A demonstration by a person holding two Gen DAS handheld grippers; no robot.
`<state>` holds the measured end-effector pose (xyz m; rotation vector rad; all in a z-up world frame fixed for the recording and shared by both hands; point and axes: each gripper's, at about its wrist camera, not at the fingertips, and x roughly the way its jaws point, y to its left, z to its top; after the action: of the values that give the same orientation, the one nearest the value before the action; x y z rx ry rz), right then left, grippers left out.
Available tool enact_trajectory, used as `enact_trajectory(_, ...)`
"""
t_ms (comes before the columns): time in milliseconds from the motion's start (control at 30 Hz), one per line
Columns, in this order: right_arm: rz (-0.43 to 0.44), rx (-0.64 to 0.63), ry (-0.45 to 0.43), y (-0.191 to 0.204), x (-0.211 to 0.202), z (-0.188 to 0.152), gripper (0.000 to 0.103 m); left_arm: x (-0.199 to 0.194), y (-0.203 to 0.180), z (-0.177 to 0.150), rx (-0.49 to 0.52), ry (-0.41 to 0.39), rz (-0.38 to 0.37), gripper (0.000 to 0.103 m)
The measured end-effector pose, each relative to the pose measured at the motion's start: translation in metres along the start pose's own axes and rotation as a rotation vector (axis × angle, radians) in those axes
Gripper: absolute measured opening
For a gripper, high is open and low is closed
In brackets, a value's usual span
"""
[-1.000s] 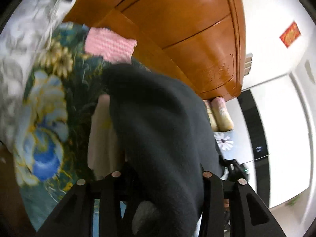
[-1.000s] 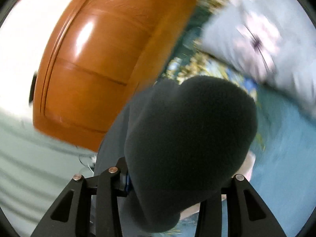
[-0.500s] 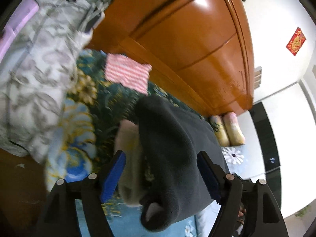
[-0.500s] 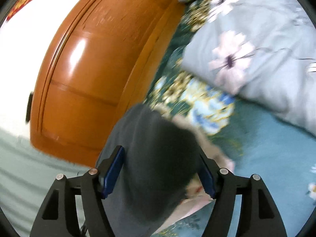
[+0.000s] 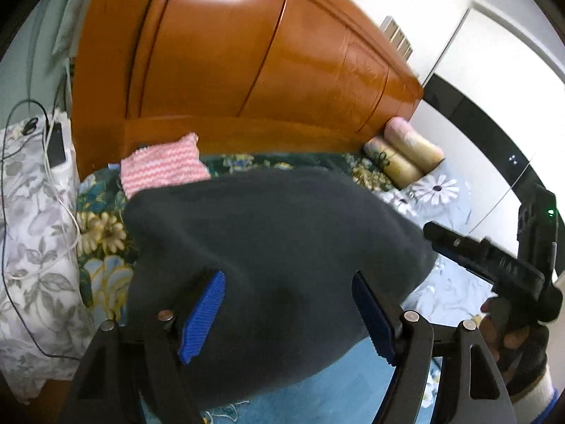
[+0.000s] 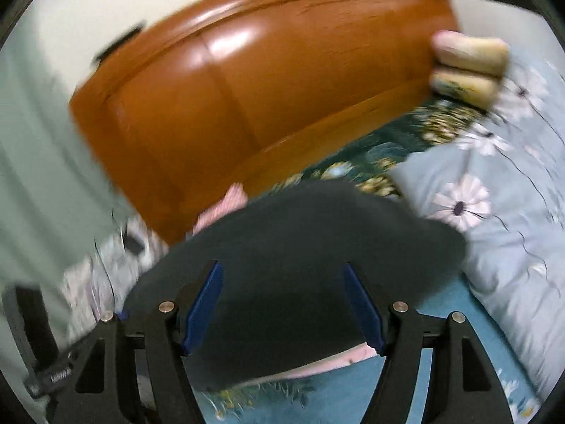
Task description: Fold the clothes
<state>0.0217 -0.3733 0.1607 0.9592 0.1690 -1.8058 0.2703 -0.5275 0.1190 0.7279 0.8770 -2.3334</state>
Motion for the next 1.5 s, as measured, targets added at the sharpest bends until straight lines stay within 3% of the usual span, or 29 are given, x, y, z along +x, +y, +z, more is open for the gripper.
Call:
enact_trajectory(200, -0.055, 0.054, 0.086, -0.001, 0.047, -0.009, 0.071, 0.013, 0.003, 0.007, 0.024, 0.032, -0.006, 0.078)
enact_trajectory(333, -0.034, 0.105, 0.019, 0.007, 0.023, -0.016, 0.071, -0.010, 0.006, 0.004, 0.019, 0.016, -0.053, 0.078)
enact_trajectory(400, -0.027, 0.109, -0.028, 0.014, 0.004, -0.026, 0.071, -0.022, 0.010, -0.002, 0.013, 0.003, -0.058, 0.084)
enact_trajectory(533, -0.038, 0.098, -0.058, 0.029, -0.025, -0.067, 0.072, -0.037, 0.017, -0.020, 0.014, -0.009, -0.068, 0.096)
enact_trajectory(667, -0.062, 0.142, -0.023, 0.036, -0.027, -0.113, 0.072, -0.047, 0.022, -0.039, 0.025, -0.020, -0.085, 0.102)
enact_trajectory(800, -0.116, 0.250, 0.003, 0.029, -0.026, -0.149, 0.074, -0.053, 0.022, -0.060, 0.052, -0.039, -0.111, 0.103)
enact_trajectory(867, -0.163, 0.297, 0.004, 0.027, -0.029, -0.162, 0.083, -0.056, 0.022, -0.067, 0.062, -0.054, -0.127, 0.103)
enact_trajectory(967, -0.192, 0.308, -0.003, 0.029, -0.038, -0.174, 0.084, -0.058, 0.027, -0.079, 0.047, -0.070, -0.162, 0.103)
enact_trajectory(1167, -0.264, 0.245, -0.023, 0.045, -0.053, -0.173, 0.086, -0.057, 0.032, -0.092, 0.049, -0.087, -0.150, 0.103)
enact_trajectory(1233, -0.283, 0.208, -0.043, 0.056, -0.056, -0.172, 0.103, -0.058, 0.029, -0.095, 0.081, -0.098, -0.127, 0.103)
enact_trajectory(1500, -0.378, 0.048, -0.067, 0.097, -0.051, -0.166, 0.103, -0.059, 0.031, -0.099, 0.113, -0.124, -0.105, 0.103)
